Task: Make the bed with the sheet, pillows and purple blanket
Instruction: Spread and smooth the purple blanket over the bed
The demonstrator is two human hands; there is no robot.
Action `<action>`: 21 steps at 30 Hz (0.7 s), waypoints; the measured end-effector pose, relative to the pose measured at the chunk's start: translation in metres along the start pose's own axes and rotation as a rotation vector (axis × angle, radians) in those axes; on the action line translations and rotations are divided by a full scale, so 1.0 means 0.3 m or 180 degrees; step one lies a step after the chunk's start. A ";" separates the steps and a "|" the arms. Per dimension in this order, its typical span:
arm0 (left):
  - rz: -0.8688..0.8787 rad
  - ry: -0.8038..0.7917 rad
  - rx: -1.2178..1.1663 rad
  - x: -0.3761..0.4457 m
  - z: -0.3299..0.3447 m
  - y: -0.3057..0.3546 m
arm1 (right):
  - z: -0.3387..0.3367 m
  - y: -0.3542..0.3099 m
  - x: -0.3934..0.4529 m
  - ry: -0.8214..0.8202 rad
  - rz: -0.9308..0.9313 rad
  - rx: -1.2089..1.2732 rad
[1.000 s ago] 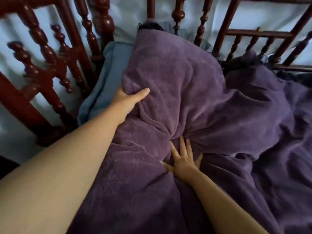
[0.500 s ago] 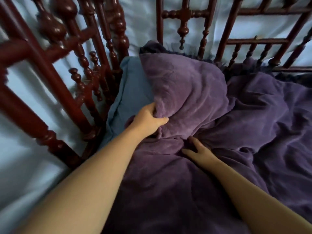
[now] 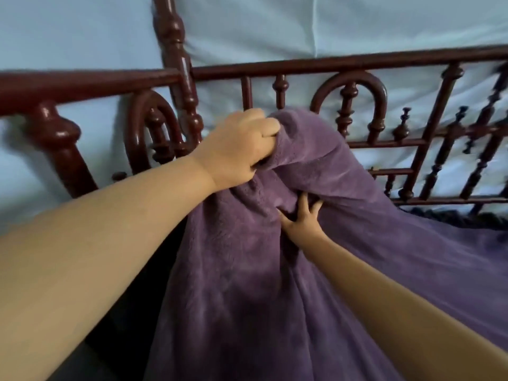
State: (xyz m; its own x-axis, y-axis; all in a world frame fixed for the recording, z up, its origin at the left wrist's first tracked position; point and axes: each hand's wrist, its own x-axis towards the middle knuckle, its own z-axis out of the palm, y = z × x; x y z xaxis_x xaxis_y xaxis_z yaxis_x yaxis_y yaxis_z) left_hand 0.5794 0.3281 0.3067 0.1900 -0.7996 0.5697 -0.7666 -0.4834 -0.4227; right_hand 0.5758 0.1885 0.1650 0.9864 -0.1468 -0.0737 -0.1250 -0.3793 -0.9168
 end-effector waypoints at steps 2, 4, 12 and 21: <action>0.0144 0.0019 0.0380 -0.014 -0.004 -0.037 | -0.012 -0.020 0.045 0.0036 -0.0388 -0.0013; -0.0520 -0.0133 0.0541 -0.117 0.064 -0.047 | 0.001 0.052 0.066 -0.0227 -0.0706 -0.0260; -0.4864 -0.2509 0.0477 -0.514 0.475 0.209 | 0.143 0.520 -0.107 -0.2023 -0.0442 -0.3225; -0.3492 -0.3531 -0.0164 -0.679 0.709 0.488 | 0.259 0.733 -0.064 -0.1734 -0.0268 -0.2676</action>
State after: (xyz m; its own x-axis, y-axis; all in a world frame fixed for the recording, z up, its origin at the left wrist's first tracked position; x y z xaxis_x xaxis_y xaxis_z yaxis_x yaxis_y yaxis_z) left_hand 0.5591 0.3443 -0.0211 0.9730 0.0582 -0.2236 0.0301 -0.9914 -0.1271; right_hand 0.5376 0.1789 -0.0658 0.8836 0.2684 -0.3837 0.1203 -0.9220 -0.3681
